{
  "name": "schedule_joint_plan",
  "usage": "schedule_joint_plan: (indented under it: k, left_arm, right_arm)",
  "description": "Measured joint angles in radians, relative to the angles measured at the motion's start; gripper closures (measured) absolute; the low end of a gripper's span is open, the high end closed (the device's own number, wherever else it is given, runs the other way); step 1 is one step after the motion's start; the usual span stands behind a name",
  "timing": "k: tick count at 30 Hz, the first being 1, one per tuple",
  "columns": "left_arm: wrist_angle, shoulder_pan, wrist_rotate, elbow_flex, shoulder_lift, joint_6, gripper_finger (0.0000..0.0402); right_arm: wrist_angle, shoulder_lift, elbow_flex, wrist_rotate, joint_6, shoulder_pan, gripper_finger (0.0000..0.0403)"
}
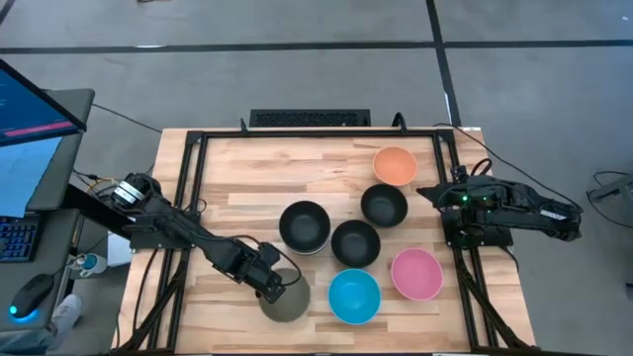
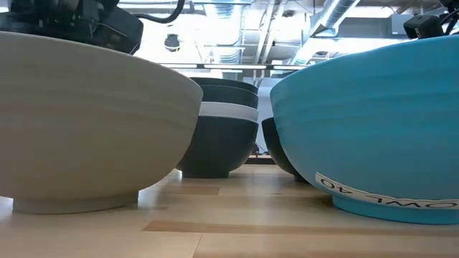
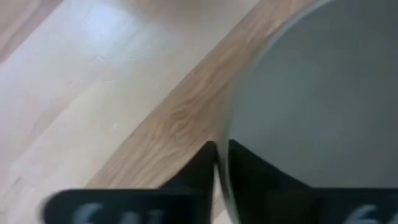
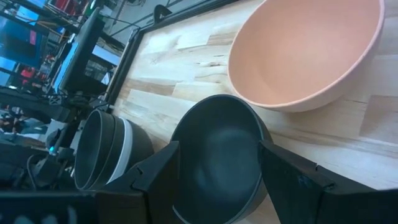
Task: Nest bowls inside each other
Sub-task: Stack the gray bowl on top of the black bowl
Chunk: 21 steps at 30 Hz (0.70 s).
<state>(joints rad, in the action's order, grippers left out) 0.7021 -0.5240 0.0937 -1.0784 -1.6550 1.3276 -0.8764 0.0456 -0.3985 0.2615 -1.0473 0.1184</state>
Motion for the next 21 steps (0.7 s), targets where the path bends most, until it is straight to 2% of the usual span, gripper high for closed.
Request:
schedule_joint_plan:
  k: [2, 7, 12, 19, 21]
  left_arm:
    - [0.016, 0.001, 0.000, -0.017, 0.000, -0.013, 0.0392]
    - [0.077, 0.028, -0.011, -0.092, 0.000, -0.071, 0.0397]
    - [0.159, 0.073, -0.027, -0.176, 0.001, -0.166, 0.0399]
    - [0.296, 0.134, -0.044, -0.293, 0.001, -0.281, 0.0400]
    - [0.358, 0.153, -0.044, -0.331, 0.001, -0.316, 0.0400]
  right_arm:
    - [0.000, 0.000, 0.000, 0.000, 0.000, 0.000, 0.0163]
    - [0.000, 0.000, 0.000, -0.006, -0.002, 0.000, 0.0163]
    - [0.021, 0.000, 0.000, -0.119, -0.011, 0.000, 0.0163]
    - [0.267, 0.012, 0.000, -0.248, -0.035, 0.000, 0.0163]
    - [0.281, 0.043, 0.000, -0.311, -0.061, -0.001, 0.0163]
